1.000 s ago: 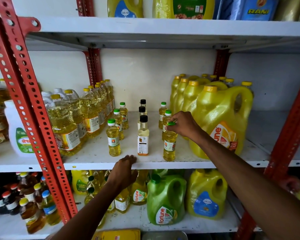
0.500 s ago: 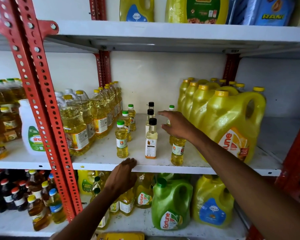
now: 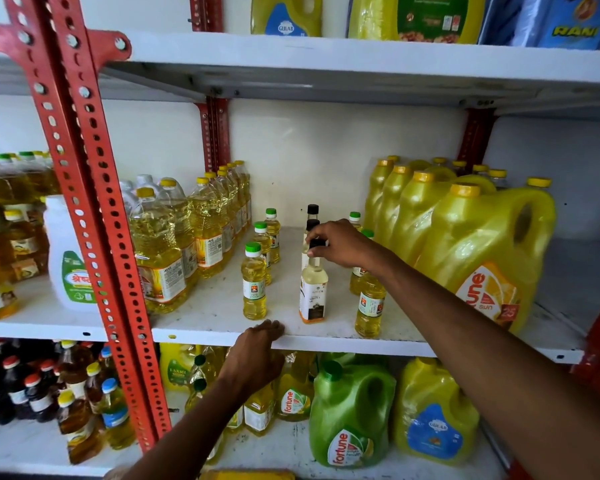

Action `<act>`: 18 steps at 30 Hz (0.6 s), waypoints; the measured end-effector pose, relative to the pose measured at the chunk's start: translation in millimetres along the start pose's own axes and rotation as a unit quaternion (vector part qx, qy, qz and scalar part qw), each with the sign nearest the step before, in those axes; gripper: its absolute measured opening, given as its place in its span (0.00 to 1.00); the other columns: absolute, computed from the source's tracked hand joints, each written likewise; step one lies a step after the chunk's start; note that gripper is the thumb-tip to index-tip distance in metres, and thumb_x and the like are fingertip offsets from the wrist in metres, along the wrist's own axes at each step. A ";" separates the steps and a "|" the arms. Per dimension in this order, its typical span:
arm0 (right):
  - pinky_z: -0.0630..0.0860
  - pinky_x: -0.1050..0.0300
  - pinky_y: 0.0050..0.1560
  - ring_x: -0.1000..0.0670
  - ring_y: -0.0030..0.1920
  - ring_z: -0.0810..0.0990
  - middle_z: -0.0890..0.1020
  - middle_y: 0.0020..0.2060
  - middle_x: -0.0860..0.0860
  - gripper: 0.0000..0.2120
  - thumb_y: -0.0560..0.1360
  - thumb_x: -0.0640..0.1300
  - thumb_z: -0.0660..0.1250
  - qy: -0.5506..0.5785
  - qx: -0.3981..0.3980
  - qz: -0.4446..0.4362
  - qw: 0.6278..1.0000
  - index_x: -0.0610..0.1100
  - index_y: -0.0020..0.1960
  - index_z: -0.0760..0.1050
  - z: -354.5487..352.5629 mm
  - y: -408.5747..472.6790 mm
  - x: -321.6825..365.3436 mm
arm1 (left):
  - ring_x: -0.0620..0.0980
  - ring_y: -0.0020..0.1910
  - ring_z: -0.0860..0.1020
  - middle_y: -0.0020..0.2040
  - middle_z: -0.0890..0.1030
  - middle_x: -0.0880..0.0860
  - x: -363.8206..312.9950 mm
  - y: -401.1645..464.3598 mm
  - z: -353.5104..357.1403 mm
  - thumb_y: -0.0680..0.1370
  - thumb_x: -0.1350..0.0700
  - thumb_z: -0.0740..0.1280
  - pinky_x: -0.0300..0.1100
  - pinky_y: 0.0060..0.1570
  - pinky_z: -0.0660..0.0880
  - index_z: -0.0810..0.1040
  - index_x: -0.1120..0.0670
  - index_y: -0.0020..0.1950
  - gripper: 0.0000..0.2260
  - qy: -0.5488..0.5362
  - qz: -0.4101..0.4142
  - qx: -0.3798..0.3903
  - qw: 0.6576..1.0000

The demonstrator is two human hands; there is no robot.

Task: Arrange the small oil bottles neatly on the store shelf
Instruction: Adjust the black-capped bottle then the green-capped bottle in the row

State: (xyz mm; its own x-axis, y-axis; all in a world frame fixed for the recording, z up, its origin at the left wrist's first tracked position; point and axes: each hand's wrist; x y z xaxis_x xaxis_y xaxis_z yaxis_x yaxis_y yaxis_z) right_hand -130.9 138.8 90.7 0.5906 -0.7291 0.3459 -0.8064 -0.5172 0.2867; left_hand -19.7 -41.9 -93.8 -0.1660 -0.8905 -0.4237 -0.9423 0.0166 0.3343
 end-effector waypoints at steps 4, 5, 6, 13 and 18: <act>0.71 0.59 0.54 0.42 0.60 0.78 0.83 0.57 0.43 0.19 0.72 0.47 0.73 -0.007 -0.016 0.004 1.000 0.43 0.61 0.80 2.5 -0.7 3.3 | 0.51 0.69 0.75 0.71 0.76 0.51 1.2 -1.0 0.8 0.72 0.54 0.72 0.43 0.70 0.69 0.72 0.51 0.71 0.27 -0.007 -0.001 -0.004 1.000; 0.73 0.57 0.55 0.42 0.58 0.79 0.83 0.57 0.42 0.19 0.72 0.47 0.73 -0.001 -0.016 0.010 1.000 0.43 0.61 0.80 2.4 -1.4 4.5 | 0.51 0.69 0.75 0.71 0.76 0.51 1.4 -1.2 0.6 0.72 0.54 0.72 0.43 0.70 0.69 0.72 0.51 0.72 0.27 -0.008 -0.002 -0.004 1.000; 0.76 0.55 0.55 0.41 0.56 0.81 0.83 0.57 0.41 0.19 0.72 0.47 0.74 0.010 -0.016 0.015 1.000 0.42 0.61 0.80 1.9 -2.4 5.5 | 0.51 0.70 0.75 0.71 0.76 0.51 1.3 -1.3 0.3 0.72 0.55 0.72 0.43 0.70 0.69 0.72 0.51 0.72 0.27 -0.008 -0.002 -0.004 1.000; 0.80 0.46 0.55 0.39 0.52 0.82 0.85 0.51 0.39 0.15 0.70 0.44 0.75 0.032 -0.058 0.032 0.997 0.38 0.53 0.83 1.7 -15.5 15.4 | 0.51 0.69 0.75 0.71 0.76 0.51 0.7 -1.8 -0.4 0.72 0.54 0.72 0.43 0.69 0.70 0.73 0.51 0.71 0.27 -0.003 -0.001 -0.004 1.000; 0.81 0.45 0.52 0.37 0.47 0.83 0.86 0.45 0.37 0.12 0.70 0.43 0.75 0.022 -0.082 0.040 0.996 0.35 0.48 0.84 2.2 -24.8 23.7 | 0.51 0.70 0.74 0.72 0.75 0.52 -0.3 -2.6 -0.5 0.72 0.53 0.72 0.44 0.70 0.70 0.72 0.51 0.72 0.27 -0.001 -0.001 -0.001 1.000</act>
State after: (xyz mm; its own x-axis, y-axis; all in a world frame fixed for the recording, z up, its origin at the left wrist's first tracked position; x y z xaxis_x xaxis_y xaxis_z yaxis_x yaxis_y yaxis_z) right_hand -96.9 133.3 89.9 0.5281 -0.7426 0.4118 -0.8374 -0.3751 0.3975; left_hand -17.1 -41.9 -94.0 -0.1650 -0.8899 -0.4253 -0.9423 0.0149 0.3346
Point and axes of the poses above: each hand's wrist, its own y-axis towards the middle knuckle, its own z-axis out of the palm, x = y × z
